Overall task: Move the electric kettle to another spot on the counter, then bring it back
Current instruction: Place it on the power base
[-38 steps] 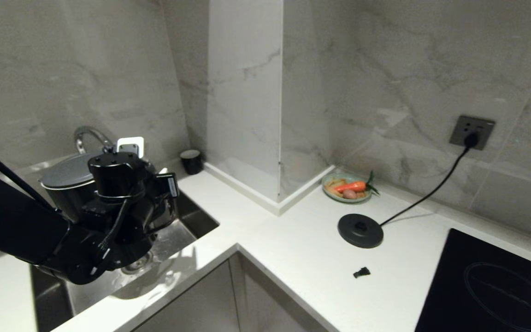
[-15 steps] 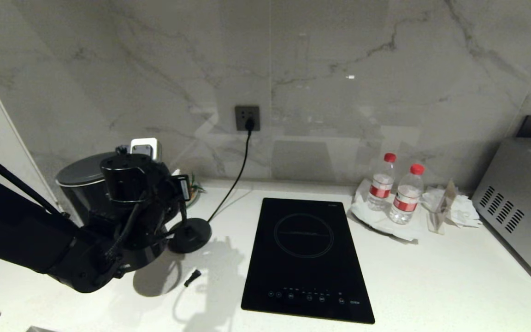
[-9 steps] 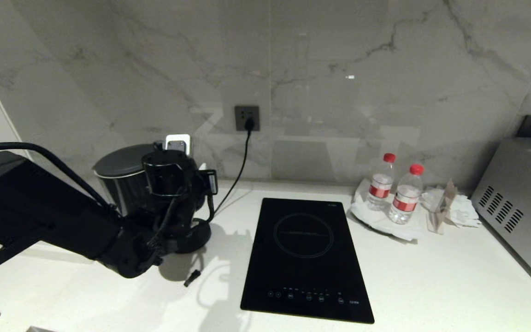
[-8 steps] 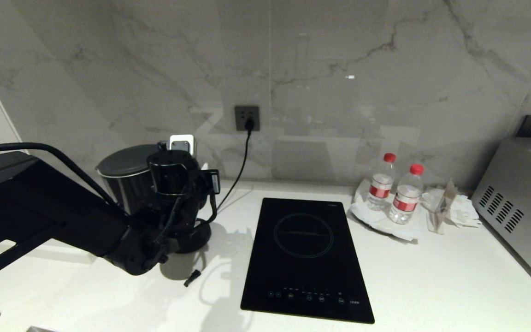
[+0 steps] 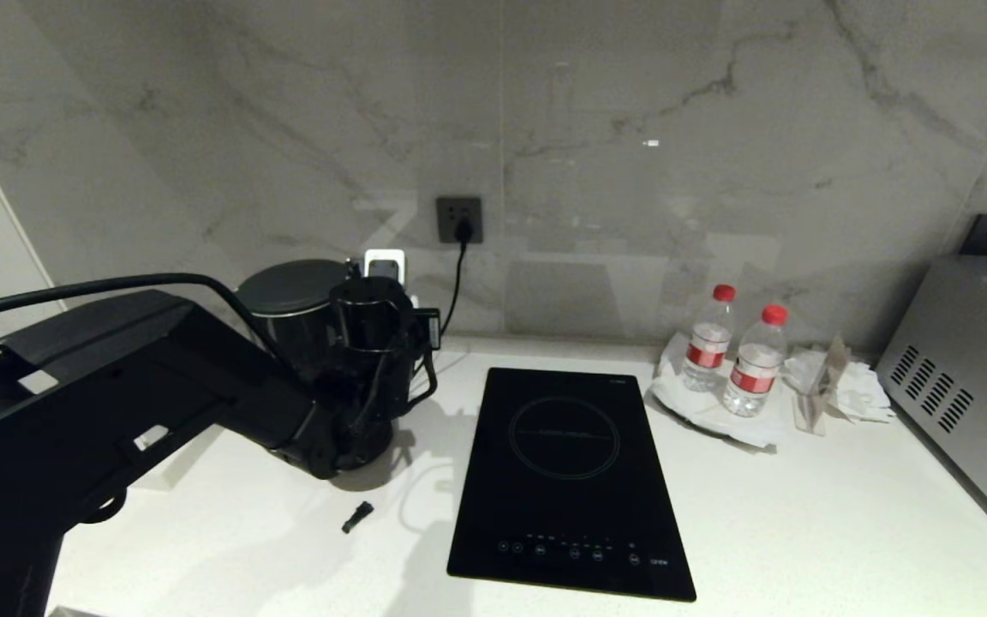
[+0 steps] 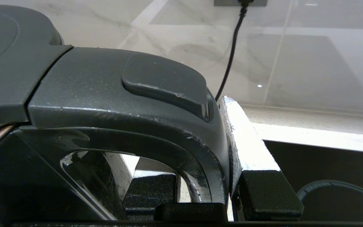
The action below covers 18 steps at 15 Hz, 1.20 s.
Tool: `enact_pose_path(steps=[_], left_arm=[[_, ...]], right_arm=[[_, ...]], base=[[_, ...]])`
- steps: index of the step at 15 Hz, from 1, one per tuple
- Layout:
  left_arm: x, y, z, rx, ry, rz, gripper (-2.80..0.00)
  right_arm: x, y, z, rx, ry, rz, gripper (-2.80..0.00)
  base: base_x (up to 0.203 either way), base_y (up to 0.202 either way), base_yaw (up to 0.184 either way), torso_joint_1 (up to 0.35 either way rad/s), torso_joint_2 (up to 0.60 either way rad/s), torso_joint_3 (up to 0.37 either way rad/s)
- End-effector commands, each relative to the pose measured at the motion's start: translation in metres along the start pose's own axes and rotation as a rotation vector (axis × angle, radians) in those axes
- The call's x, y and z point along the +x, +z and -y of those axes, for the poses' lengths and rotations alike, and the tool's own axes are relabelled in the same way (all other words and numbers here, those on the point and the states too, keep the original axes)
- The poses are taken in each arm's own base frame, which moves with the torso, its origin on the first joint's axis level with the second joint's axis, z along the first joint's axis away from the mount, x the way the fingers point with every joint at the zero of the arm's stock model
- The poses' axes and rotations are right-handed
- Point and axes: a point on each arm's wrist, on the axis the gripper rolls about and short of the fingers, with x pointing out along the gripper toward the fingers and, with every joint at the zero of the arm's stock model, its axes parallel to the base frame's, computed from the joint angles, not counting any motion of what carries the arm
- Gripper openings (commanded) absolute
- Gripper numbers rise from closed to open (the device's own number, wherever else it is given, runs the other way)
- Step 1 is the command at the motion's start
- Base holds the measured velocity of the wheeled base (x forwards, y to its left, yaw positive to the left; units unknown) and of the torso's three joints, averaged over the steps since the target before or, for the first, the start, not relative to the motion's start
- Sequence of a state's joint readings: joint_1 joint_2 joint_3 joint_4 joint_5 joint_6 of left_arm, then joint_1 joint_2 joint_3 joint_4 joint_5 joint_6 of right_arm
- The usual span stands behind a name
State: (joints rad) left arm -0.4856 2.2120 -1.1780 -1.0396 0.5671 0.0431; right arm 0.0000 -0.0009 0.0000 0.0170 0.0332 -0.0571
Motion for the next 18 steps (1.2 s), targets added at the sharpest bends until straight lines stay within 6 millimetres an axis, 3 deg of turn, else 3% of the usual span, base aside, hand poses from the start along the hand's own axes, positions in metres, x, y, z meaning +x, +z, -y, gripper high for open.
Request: enact_pose_path(steps=[1, 10, 18], left_arm=[[0.013, -0.021, 0.011, 0.013, 0.009, -0.015, -2.80], [0.049, -0.046, 0.036, 0.076, 0.056, 0.024, -2.80], [0.051, -0.055, 0.035, 0.140, 0.054, -0.037, -2.80]], right_arm=[[0.000, 0.000, 0.000, 0.000, 0.001, -0.001, -2.80], [0.000, 0.000, 0.000, 0.000, 0.001, -0.001, -2.80], [0.000, 0.000, 0.000, 0.000, 0.001, -0.001, -2.80]], base=[[0.000, 0.000, 0.000, 0.000, 0.00, 0.000], [0.000, 0.000, 0.000, 0.000, 0.00, 0.000], [0.000, 0.000, 0.000, 0.000, 0.00, 0.000]])
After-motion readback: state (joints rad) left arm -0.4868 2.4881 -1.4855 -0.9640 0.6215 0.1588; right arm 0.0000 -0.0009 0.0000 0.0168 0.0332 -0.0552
